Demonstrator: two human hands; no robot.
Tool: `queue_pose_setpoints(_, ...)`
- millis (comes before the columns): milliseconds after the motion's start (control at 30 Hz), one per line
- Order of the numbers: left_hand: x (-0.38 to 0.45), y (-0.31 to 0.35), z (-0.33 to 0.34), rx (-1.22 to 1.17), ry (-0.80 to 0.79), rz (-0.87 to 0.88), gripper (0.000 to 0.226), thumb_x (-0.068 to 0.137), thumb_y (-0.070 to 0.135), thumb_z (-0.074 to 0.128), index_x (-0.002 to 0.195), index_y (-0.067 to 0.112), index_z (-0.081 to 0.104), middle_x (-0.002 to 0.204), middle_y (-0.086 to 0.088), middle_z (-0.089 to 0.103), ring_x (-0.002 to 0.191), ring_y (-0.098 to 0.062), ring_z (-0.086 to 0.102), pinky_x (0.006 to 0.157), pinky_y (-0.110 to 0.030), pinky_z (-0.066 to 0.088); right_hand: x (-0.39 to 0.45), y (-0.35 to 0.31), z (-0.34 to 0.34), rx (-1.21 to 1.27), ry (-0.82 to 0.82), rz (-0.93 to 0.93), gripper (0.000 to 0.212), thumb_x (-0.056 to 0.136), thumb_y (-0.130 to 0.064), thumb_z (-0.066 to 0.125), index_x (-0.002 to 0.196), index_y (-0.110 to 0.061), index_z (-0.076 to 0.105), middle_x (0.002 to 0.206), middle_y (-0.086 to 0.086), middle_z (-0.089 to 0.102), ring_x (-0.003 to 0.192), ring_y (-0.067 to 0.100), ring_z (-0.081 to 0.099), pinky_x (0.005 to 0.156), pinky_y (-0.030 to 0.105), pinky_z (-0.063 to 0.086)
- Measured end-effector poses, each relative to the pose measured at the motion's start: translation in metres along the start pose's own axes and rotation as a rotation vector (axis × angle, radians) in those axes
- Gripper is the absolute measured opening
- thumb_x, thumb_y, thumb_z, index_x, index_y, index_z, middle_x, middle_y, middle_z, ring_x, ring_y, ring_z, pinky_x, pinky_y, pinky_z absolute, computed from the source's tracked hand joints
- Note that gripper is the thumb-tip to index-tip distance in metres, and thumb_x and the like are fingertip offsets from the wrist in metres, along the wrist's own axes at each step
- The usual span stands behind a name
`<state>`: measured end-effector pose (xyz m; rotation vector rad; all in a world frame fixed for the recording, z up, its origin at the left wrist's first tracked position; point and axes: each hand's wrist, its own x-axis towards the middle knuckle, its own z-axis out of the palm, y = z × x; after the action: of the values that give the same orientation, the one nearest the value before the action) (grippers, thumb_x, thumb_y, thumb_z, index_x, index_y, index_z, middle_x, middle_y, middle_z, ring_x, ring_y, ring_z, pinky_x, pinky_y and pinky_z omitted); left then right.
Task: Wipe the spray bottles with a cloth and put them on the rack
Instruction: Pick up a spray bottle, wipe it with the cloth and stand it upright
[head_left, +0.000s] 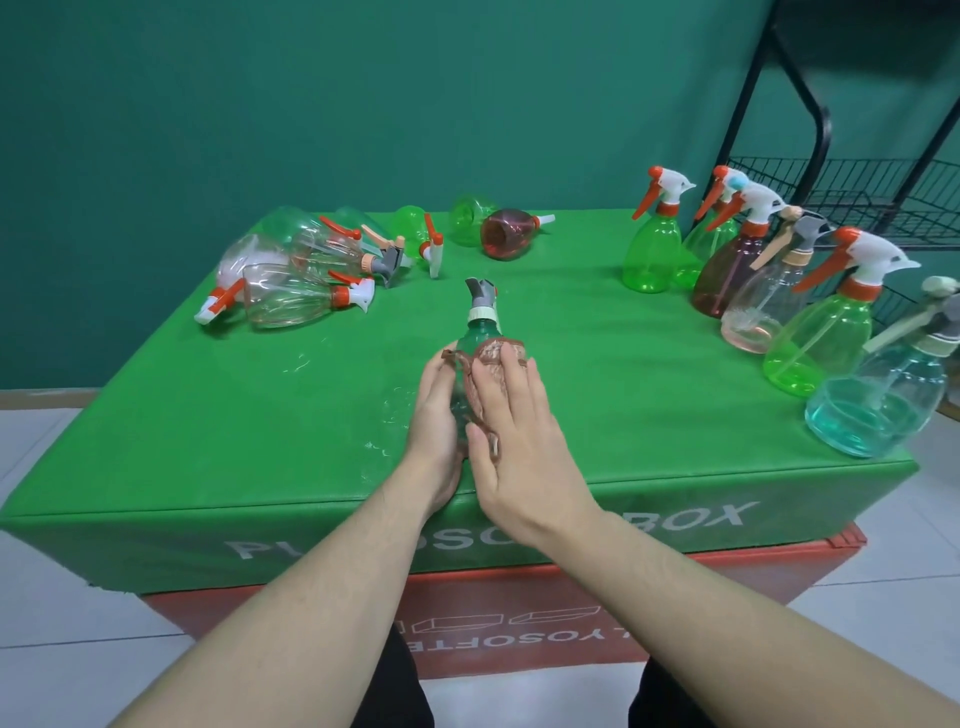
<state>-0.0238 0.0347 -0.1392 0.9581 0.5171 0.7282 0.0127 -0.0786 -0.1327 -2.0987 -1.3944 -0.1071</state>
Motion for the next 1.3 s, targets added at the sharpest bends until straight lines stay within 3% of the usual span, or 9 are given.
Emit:
queue_pose_setpoints(167,-0.002,0.004,0.002,0.02,0.01,-0.01,0.034,0.108,0.034,0.045,0.136,0.02,0.058,0.119,-0.012,0.075,0.106,-0.027,0.074,0.092,-0.041,0.059,-0.008,0.0,0.002,-0.039,-0.01,-0.029,0.067,0.1,-0.046,0.02,0.163,-0.023,0.012,0.17,0.002,-0.007,0.156,0.023,-0.013,0.127,0.046,0.009)
queue_pose_setpoints(333,0.001,0.002,-0.001,0.043,0.052,-0.057,0.048,0.107,0.041,0.044,0.137,0.007,0.058,0.127,-0.016,0.071,0.116,-0.027,0.07,0.092,-0.035,0.059,0.009,-0.002,0.001,-0.072,0.02,-0.043,0.067,0.1,-0.045,0.019,0.162,-0.02,0.02,0.17,0.007,0.008,0.157,0.027,0.0,0.127,0.046,0.014)
queue_pose_setpoints(533,0.007,0.0,-0.006,0.013,-0.009,-0.046,0.068,0.098,0.063,0.048,0.15,0.019,0.048,0.144,-0.002,0.063,0.135,-0.019,0.058,0.115,-0.04,0.04,0.043,-0.014,-0.008,0.05,0.025,0.022,0.07,0.097,-0.046,0.017,0.159,-0.017,0.028,0.167,0.007,0.021,0.154,0.023,0.014,0.127,0.039,0.013)
queue_pose_setpoints(633,0.004,0.004,-0.005,0.0,-0.06,-0.047,0.076,0.089,0.074,0.054,0.15,0.028,0.048,0.142,0.004,0.064,0.131,-0.014,0.061,0.107,-0.04,0.048,0.06,-0.018,-0.013,0.083,-0.037,0.072,0.061,0.102,-0.041,0.026,0.159,-0.019,0.027,0.168,0.003,0.02,0.154,0.021,0.015,0.126,0.04,0.016)
queue_pose_setpoints(767,-0.005,0.009,-0.001,-0.009,-0.08,-0.064,0.073,0.079,0.071,0.055,0.141,0.033,0.053,0.134,-0.001,0.069,0.115,-0.024,0.069,0.077,-0.051,0.062,0.081,-0.021,-0.022,0.163,-0.088,0.15,0.057,0.104,-0.036,0.028,0.158,-0.019,0.03,0.168,0.004,0.019,0.153,0.024,0.022,0.124,0.041,0.022)
queue_pose_setpoints(900,-0.01,0.012,-0.003,-0.057,-0.086,-0.056,0.064,0.084,0.054,0.06,0.143,0.03,0.049,0.114,-0.003,0.076,0.083,-0.019,0.076,0.059,-0.038,0.059,0.087,-0.028,-0.034,0.3,-0.092,0.239,0.049,0.108,-0.03,0.029,0.155,-0.02,0.036,0.164,0.003,0.03,0.145,0.026,0.037,0.117,0.035,0.027)
queue_pose_setpoints(1067,-0.01,0.012,-0.005,-0.041,-0.089,-0.063,0.076,0.079,0.054,0.066,0.148,0.031,0.044,0.117,-0.003,0.074,0.086,-0.018,0.074,0.059,-0.038,0.058,0.073,-0.026,-0.033,0.362,-0.048,0.215,0.048,0.108,-0.028,0.031,0.155,-0.022,0.037,0.162,-0.002,0.035,0.145,0.016,0.037,0.117,0.026,0.024)
queue_pose_setpoints(1167,-0.009,0.012,-0.004,-0.061,-0.067,-0.056,0.075,0.081,0.055,0.067,0.148,0.029,0.046,0.125,-0.002,0.073,0.1,-0.019,0.074,0.066,-0.041,0.06,0.059,-0.021,-0.022,0.345,-0.005,0.12,0.051,0.106,-0.03,0.031,0.156,-0.021,0.036,0.162,-0.001,0.034,0.147,0.013,0.033,0.123,0.035,0.026)
queue_pose_setpoints(1300,-0.008,0.012,-0.002,-0.117,-0.028,-0.044,0.075,0.083,0.05,0.067,0.15,0.024,0.043,0.13,-0.006,0.071,0.108,-0.019,0.074,0.072,-0.031,0.061,0.039,-0.012,-0.013,0.254,0.003,0.078,0.062,0.1,-0.042,0.022,0.16,-0.028,0.025,0.167,-0.008,0.02,0.153,0.008,0.019,0.124,0.046,0.024)
